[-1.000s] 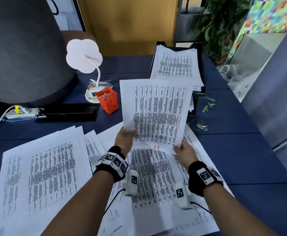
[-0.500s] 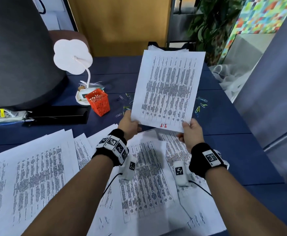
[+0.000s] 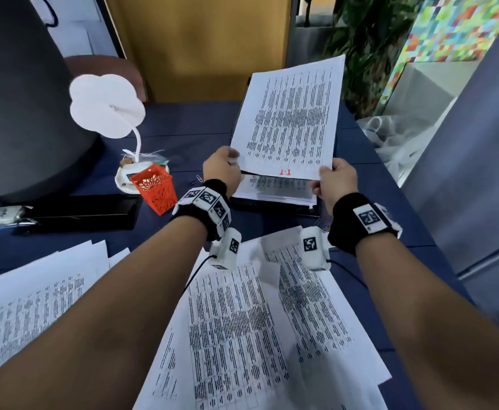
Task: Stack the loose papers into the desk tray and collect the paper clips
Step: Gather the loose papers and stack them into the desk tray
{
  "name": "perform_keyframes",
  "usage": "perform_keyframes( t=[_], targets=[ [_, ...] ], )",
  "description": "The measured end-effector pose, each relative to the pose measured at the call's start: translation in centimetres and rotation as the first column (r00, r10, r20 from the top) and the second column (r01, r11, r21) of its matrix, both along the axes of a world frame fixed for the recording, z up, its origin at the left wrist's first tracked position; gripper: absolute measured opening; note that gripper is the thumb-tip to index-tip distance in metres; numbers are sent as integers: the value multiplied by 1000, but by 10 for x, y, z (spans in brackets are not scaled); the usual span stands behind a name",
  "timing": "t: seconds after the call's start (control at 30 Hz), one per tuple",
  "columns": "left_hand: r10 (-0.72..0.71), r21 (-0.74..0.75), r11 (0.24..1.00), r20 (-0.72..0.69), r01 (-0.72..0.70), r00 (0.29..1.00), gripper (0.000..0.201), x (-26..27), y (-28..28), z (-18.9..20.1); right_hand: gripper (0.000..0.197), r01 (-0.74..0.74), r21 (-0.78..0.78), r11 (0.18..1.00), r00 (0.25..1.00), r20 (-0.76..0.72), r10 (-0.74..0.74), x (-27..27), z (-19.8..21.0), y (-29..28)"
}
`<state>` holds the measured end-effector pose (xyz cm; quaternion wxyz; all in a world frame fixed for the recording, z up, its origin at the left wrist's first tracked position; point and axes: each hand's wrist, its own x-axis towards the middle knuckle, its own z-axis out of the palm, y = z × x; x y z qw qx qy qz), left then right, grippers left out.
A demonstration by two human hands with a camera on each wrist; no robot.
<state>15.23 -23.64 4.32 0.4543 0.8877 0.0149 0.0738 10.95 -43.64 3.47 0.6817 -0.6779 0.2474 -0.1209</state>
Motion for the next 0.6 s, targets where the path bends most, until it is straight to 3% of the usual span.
perform_keyframes(
  t=[0.23,0.4,0.5,0.6],
  targets=[
    [-27,184,982,-54,36,998,27,25,-10,-10,37,107,2,994,993,-49,-106,34,-5,-16],
    [18,237,972,-15,-14,1000,30,33,-13,-16,30,192,-113,975,981,19,-191,44,-10,-18],
    [-3,250,968,12,0,1000,30,41,-13,-12,33,174,-110,979,985,36,-171,51,-9,-17],
    [-105,366,925,-7,101,994,25,47,-17,-11,35,118,-119,986,992,-23,-121,56,-7,-22]
  ],
)
